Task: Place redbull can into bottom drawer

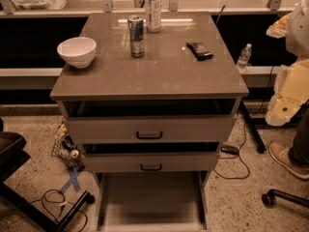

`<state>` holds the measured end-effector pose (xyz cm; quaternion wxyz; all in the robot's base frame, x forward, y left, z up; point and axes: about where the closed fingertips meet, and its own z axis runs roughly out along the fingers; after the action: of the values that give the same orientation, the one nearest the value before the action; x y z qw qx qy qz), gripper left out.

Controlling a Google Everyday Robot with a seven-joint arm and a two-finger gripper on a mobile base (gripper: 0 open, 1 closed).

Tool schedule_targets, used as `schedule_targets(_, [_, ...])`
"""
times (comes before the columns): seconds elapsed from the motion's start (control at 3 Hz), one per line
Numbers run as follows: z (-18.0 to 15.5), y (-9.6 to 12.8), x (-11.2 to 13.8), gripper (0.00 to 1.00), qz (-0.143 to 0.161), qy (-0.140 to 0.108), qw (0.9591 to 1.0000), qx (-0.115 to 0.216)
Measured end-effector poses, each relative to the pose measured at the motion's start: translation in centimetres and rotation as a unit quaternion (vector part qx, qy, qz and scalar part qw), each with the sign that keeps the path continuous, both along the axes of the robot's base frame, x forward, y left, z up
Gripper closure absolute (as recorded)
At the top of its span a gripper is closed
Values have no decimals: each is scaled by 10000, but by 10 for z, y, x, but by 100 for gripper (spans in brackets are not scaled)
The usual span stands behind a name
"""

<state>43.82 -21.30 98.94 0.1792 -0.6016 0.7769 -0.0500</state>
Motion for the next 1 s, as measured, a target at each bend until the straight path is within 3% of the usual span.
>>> schedule_targets(0.33, [1, 0, 0, 0, 0, -14, 10000, 5])
schedule_targets(0.67, [1, 9, 21, 0, 51, -278, 9986, 446])
schedule_targets(1.0, [-12, 21, 62, 0, 181, -710, 9864, 1473])
